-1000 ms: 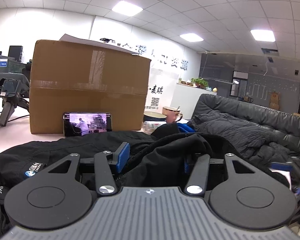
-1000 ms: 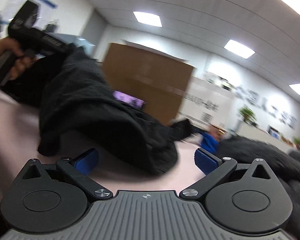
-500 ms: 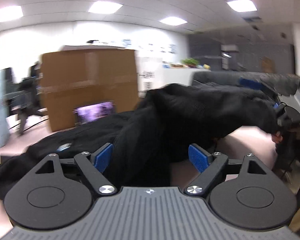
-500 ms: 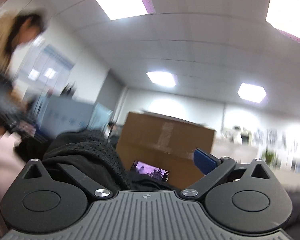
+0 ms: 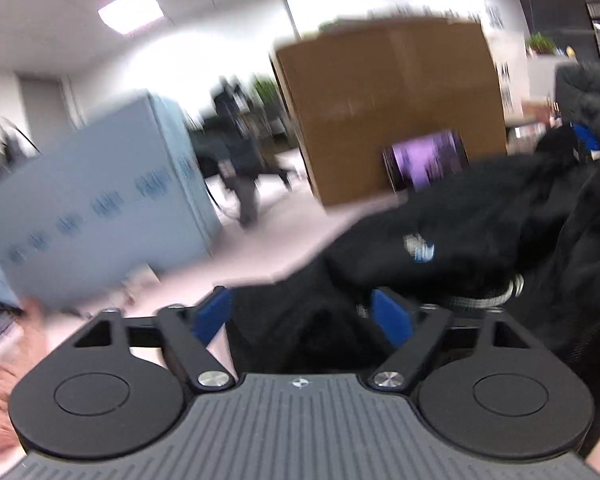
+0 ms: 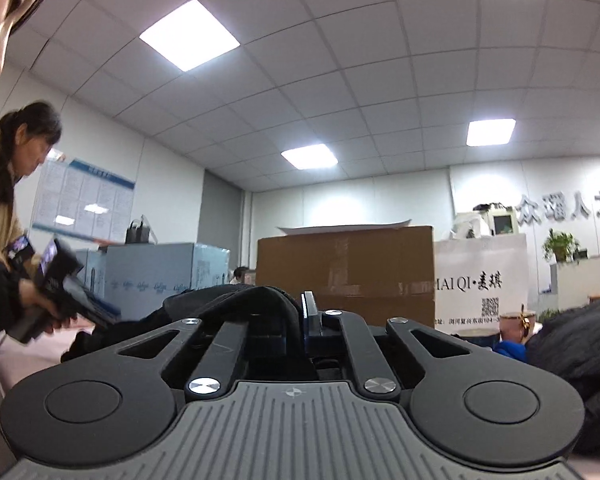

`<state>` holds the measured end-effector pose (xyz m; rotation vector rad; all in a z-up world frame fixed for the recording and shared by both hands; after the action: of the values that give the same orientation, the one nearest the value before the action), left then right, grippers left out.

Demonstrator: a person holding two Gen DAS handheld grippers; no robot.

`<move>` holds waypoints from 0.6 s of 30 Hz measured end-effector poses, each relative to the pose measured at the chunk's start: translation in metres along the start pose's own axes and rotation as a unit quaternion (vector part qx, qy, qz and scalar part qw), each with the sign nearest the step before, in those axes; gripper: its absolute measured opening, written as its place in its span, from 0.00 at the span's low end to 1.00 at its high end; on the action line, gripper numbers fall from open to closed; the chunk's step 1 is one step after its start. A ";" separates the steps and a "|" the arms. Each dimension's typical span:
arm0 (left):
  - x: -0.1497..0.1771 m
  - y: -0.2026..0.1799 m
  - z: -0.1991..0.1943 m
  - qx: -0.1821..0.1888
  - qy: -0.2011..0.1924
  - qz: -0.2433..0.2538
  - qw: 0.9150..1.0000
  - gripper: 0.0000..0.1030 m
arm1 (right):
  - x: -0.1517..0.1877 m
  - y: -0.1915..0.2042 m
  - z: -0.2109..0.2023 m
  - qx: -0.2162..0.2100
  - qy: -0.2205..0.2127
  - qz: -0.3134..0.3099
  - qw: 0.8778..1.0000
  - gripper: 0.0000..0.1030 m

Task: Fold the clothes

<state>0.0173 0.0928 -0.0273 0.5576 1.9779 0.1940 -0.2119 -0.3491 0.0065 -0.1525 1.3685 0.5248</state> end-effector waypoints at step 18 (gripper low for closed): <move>0.019 0.055 -0.101 -0.086 -0.200 -0.169 0.961 0.05 | -0.073 -0.016 -0.007 0.017 -0.089 0.037 0.995 0.06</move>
<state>-0.0620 0.1605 0.0243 0.1249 1.6100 0.0327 -0.2192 -0.3855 0.0714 -0.0263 1.2119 0.5627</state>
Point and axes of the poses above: each gripper's, at about its wrist camera, not at the fingertips, and z roughly the way its jaws point, y to its left, x to its underside, the point moved 6 cm from there along z, roughly the way its jaws point, and after that the axes turned 9 degrees about z, right-handed, at the moved point
